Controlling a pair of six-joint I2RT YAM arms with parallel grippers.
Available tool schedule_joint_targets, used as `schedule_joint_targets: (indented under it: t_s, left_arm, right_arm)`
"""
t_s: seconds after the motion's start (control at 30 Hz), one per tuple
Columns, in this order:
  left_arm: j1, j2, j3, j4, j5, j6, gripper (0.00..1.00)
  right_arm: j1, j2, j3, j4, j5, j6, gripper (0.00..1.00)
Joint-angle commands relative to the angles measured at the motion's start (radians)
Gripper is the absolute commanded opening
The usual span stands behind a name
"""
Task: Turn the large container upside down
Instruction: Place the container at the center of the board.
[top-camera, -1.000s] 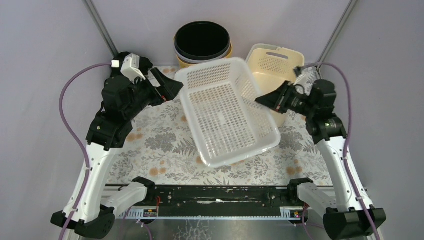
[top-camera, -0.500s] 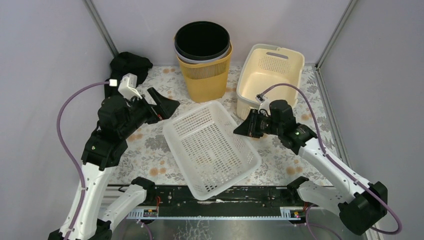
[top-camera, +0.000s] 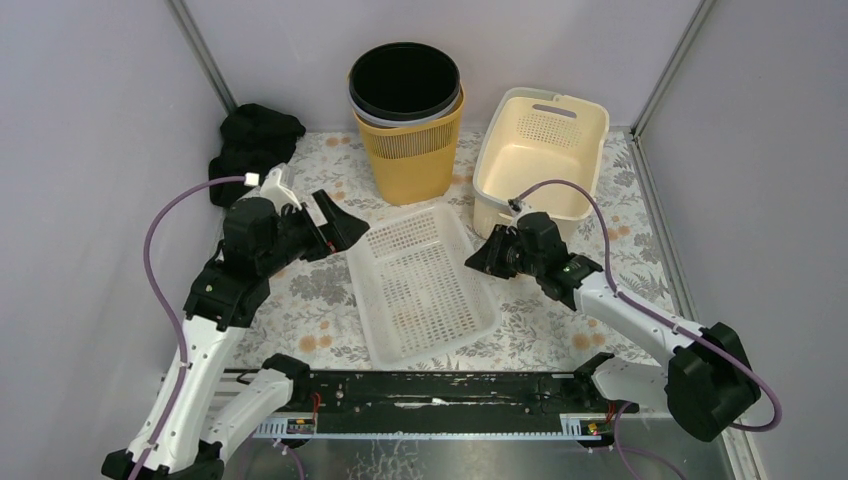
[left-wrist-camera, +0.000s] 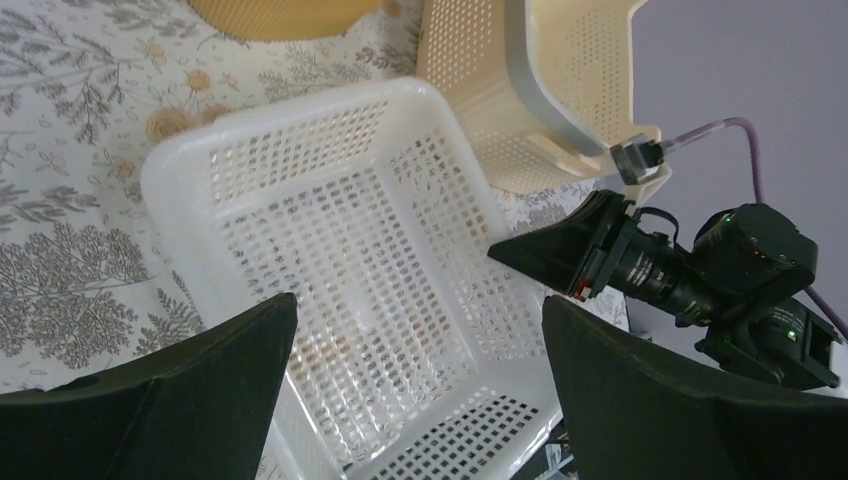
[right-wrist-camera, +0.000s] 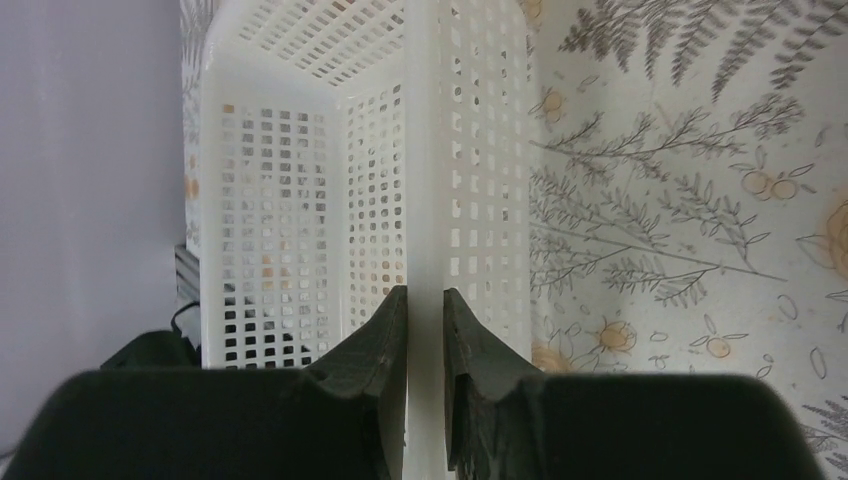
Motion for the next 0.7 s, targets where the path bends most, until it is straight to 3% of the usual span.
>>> schedule_joint_targets:
  t_s: [0.0,0.57,0.6,0.67]
  left_arm:
    - [-0.002,-0.011,-0.057,0.064,0.053,-0.020,1.00]
    - [-0.002,-0.003,-0.119,0.108,0.052,-0.017,1.00]
    - [-0.002,-0.003,-0.124,0.109,0.052,-0.017,1.00]
    - [-0.001,-0.003,-0.131,0.111,0.051,-0.017,1.00]
  right_arm:
    - [0.007,0.002,-0.011,0.134,0.119,0.056,0.00]
    - [0.007,0.003,-0.091,0.159,0.204,0.096,0.00]
    - [0.007,0.007,-0.092,0.159,0.200,0.093,0.02]
    - [0.007,0.015,-0.092,0.158,0.186,0.091,0.19]
